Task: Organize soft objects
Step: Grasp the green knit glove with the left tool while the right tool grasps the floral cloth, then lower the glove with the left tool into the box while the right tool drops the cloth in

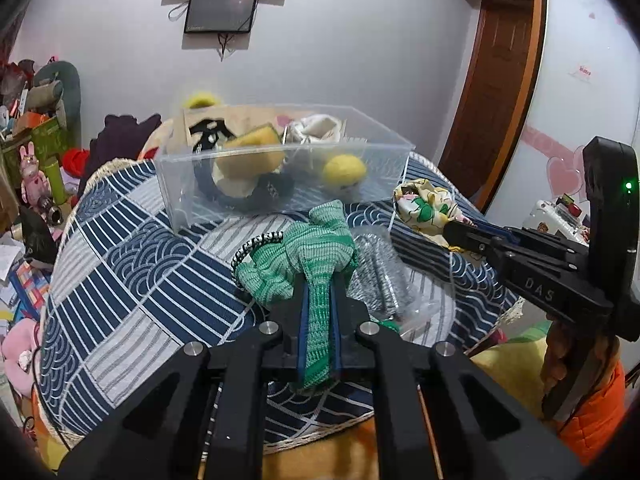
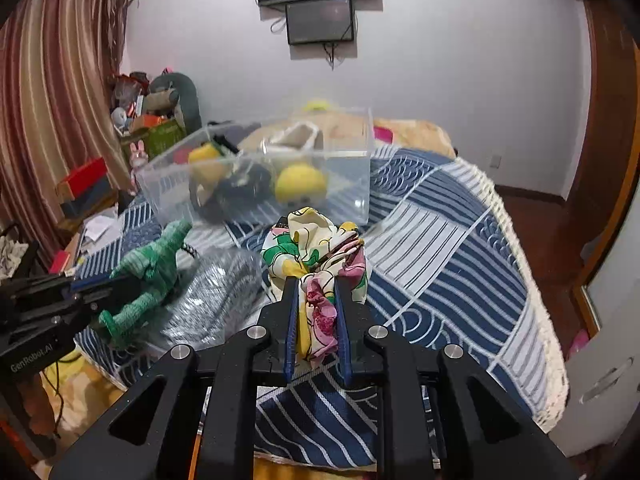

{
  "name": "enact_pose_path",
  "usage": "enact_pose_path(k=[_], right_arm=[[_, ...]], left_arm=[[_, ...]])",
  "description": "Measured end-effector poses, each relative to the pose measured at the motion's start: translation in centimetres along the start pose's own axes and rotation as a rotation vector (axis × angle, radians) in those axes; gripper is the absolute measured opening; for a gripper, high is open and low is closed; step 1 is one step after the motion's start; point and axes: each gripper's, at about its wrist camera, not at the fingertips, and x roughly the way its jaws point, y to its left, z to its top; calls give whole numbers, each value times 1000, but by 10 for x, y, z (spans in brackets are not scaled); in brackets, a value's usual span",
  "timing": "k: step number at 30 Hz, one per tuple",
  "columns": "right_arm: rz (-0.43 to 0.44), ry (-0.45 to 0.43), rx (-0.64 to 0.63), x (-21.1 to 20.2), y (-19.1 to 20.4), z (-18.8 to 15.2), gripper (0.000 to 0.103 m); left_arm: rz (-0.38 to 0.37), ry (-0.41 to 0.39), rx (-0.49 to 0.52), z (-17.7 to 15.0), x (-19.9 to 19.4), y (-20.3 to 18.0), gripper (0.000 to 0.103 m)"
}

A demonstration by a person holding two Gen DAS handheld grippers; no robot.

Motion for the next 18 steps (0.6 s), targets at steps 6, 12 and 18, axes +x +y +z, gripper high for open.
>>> enact_pose_path(k=[6, 12, 18], right_arm=[[6, -50, 1, -14, 2, 11, 15], [26, -81, -13, -19, 9, 22, 15], [52, -103, -29, -20, 17, 34, 15]], left_arm=[[-7, -56, 17, 14, -19, -3, 9], [-33, -66, 43, 23, -17, -2, 9], [-87, 72, 49, 10, 18, -2, 9]])
